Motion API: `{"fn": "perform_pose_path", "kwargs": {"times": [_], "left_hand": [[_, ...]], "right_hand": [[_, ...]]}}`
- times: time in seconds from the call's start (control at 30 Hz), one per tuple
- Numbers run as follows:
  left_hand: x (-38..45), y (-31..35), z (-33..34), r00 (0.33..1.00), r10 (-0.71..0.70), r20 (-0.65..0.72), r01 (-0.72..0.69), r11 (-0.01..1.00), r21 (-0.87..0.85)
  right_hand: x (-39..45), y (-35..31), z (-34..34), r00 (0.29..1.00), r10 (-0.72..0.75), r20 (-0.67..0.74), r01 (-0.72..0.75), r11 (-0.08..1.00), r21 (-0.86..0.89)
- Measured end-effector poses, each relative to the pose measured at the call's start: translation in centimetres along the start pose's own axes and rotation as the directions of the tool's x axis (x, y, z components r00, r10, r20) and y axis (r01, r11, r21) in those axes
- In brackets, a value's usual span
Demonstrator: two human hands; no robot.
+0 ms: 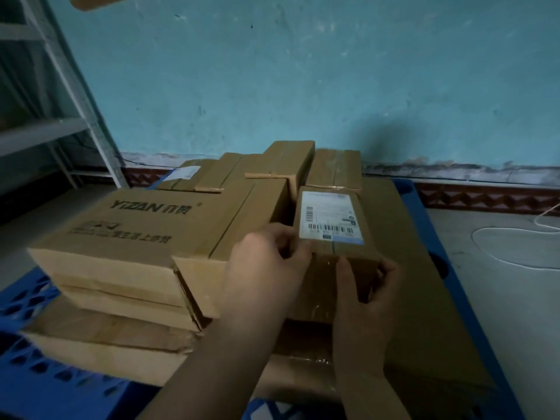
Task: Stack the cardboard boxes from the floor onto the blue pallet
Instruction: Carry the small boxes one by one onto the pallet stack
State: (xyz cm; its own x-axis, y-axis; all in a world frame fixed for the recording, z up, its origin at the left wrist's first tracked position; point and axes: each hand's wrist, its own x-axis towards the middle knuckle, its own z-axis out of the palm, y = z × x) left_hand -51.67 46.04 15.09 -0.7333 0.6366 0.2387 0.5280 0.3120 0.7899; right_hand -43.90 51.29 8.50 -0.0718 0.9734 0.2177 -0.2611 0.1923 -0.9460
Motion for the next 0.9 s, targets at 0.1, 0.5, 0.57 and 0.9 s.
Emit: {"fn": "perform_pose_path", "kwargs": {"times": [0.1, 0.5, 0.57, 0.9], "left_hand": [[-0.2, -0.3, -0.7, 0.992, 0.124, -0.038, -0.115, 0.975, 0.189], [-4.0, -8.1, -18.4, 0.818, -0.149, -0.555, -0.071, 0.932, -0.356], [-6.1, -11.4, -22.3, 0.749, -0.266, -0.607, 0.016, 0.923, -0.384], [-14.7, -28.7, -29.0, 0.483, -0.629, -0.609, 0.378, 0.778, -0.503]], "right_hand": [[-0.4, 0.5, 0.4, 0.999, 0.025, 0.028, -0.025, 0.999, -0.028], [-7.1, -7.8, 12.0, 0.713, -0.656, 0.246, 0.671, 0.741, 0.029], [-10.3, -7.6, 14.7, 0.732, -0.535, 0.421, 0.547, 0.83, 0.103], [-27.0, 4.2, 24.6, 0.266, 0.043, 0.963, 0.349, 0.927, -0.138]]}}
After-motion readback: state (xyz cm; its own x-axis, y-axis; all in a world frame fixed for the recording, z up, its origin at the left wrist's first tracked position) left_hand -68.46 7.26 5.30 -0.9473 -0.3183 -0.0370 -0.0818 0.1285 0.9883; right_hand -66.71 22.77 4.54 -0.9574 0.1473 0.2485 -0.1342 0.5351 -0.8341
